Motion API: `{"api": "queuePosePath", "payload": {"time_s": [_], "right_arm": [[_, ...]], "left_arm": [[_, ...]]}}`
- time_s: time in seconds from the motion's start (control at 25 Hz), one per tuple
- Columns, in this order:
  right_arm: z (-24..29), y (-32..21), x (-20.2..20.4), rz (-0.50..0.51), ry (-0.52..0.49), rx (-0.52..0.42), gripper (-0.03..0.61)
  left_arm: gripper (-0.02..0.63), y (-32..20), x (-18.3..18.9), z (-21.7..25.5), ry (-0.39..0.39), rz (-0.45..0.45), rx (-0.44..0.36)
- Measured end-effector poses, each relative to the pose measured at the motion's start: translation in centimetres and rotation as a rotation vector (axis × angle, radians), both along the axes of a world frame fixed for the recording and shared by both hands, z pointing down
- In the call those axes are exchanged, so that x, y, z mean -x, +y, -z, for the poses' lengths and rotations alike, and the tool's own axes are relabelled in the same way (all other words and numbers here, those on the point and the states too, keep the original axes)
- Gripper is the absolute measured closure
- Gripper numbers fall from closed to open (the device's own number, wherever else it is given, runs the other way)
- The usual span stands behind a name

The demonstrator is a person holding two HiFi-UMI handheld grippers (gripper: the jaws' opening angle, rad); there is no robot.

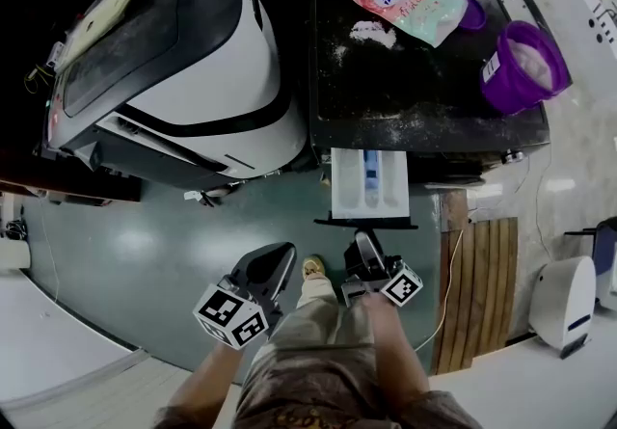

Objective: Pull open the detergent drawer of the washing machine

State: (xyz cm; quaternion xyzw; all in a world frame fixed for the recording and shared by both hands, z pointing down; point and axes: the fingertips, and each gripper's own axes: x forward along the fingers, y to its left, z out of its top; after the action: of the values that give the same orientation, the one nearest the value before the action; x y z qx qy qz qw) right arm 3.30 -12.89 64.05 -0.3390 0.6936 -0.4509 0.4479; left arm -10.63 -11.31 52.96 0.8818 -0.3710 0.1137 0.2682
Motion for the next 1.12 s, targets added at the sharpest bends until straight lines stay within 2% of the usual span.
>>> {"api": "queuePosePath", "payload": {"time_s": [0.36, 0.52, 0.76, 0.88, 1.12], "right_arm": [[-0.5, 0.5, -0.1, 0.0, -0.009, 0.014, 0.264], [-1.5, 2.0, -0.4, 0.013, -0.001, 0.057, 0.262], [-0.5, 4.7, -4.9, 0.007, 0.131, 0.111, 0.267], [2.7, 5.2, -7.6, -0.019, 0.198, 0.067, 0.272], [7.4, 6.1, -11.6, -0.061, 0.314, 0.072, 0.281]], "left_arm": [[0.591, -0.2, -0.7, -0.5, 0.011, -0.026, 0.013], [0.591, -0.4, -1.2, -0.7, 0.021, -0.054, 0.011], [0.591, -0.9, -3.3, 0.7, 0.043, -0.113, -0.012], [0.591, -1.3, -4.1, 1.7, 0.052, -0.137, -0.028], [0.591, -1.6, -5.7, 4.1, 0.06, -0.184, -0.066]]}}
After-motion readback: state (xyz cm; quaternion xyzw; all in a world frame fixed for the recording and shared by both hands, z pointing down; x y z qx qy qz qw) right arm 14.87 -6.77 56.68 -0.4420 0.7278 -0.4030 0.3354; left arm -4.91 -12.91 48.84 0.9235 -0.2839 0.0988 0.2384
